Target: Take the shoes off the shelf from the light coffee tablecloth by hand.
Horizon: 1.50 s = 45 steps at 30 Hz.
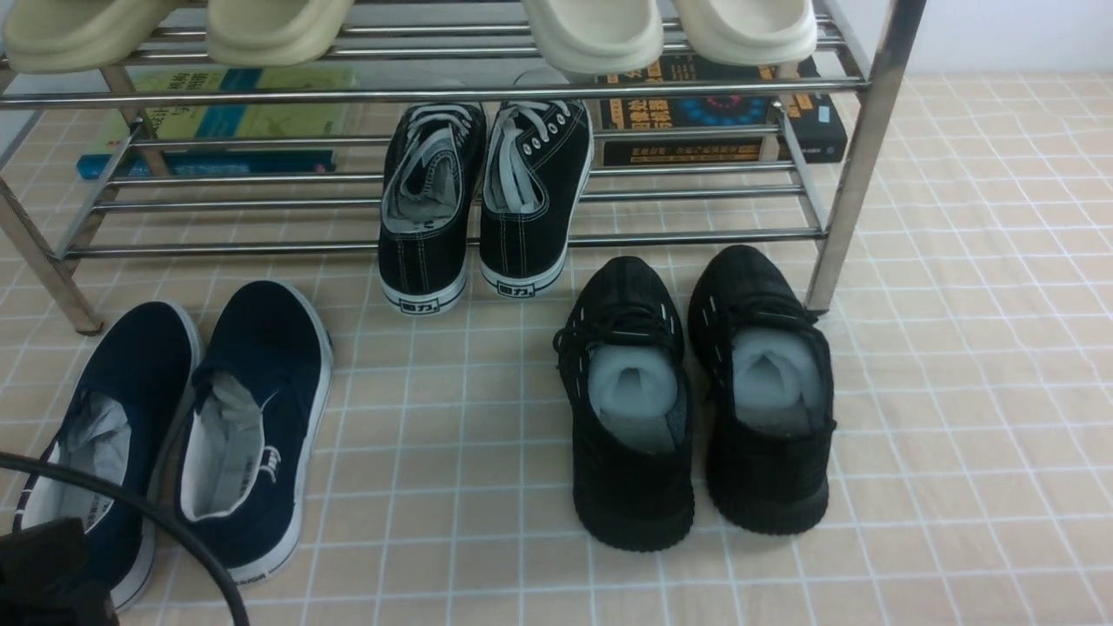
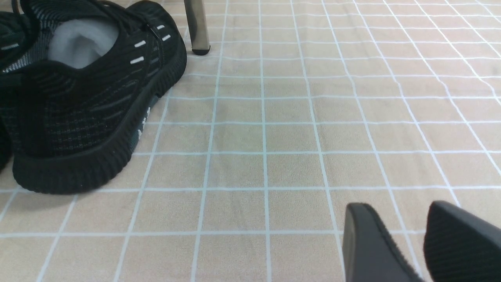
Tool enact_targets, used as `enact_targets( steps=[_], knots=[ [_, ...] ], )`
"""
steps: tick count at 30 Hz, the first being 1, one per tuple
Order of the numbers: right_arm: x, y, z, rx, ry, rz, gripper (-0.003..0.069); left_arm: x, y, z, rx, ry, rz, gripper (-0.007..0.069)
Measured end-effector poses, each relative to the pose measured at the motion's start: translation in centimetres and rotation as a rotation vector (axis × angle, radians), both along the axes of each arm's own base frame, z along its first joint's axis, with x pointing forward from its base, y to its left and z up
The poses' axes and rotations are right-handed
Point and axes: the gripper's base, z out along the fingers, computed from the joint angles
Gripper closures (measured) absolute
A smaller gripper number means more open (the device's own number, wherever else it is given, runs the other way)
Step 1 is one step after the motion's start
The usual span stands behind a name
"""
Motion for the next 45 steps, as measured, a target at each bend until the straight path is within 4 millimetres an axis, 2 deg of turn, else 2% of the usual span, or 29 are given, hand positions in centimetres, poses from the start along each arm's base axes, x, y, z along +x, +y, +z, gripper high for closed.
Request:
enact_targets(
  steps=[4,10,12,13,15,17,26,45],
  knots=[
    [0.0,0.0,0.0,0.0,0.0,0.0,0.042,0.0,0.0,-0.5,-0.001,-0.012,0.002,0.0605],
    [0.0,0.0,0.0,0.0,0.0,0.0,0.042,-1.2,0.2,-4.1,-0.013,-0.146,0.014,0.0602],
    [0.0,0.0,0.0,0.0,0.0,0.0,0.042,-1.9,0.4,-6.1,-0.016,-0.196,0.03,0.0601],
    [0.0,0.0,0.0,0.0,0.0,0.0,0.042,-2.0,0.4,-6.2,-0.017,-0.205,0.034,0.0601],
    [0.0,0.0,0.0,0.0,0.0,0.0,0.042,-2.4,0.6,-8.6,-0.011,-0.206,0.058,0.0596],
    [0.0,0.0,0.0,0.0,0.0,0.0,0.0419,-2.7,0.7,-9.3,-0.005,-0.22,0.072,0.0594],
    [0.0,0.0,0.0,0.0,0.0,0.0,0.0419,-3.2,1.0,-9.4,0.061,-0.258,0.084,0.0585],
    [0.0,0.0,0.0,0.0,0.0,0.0,0.0419,-3.2,1.0,-9.4,0.063,-0.259,0.084,0.0564]
  ],
)
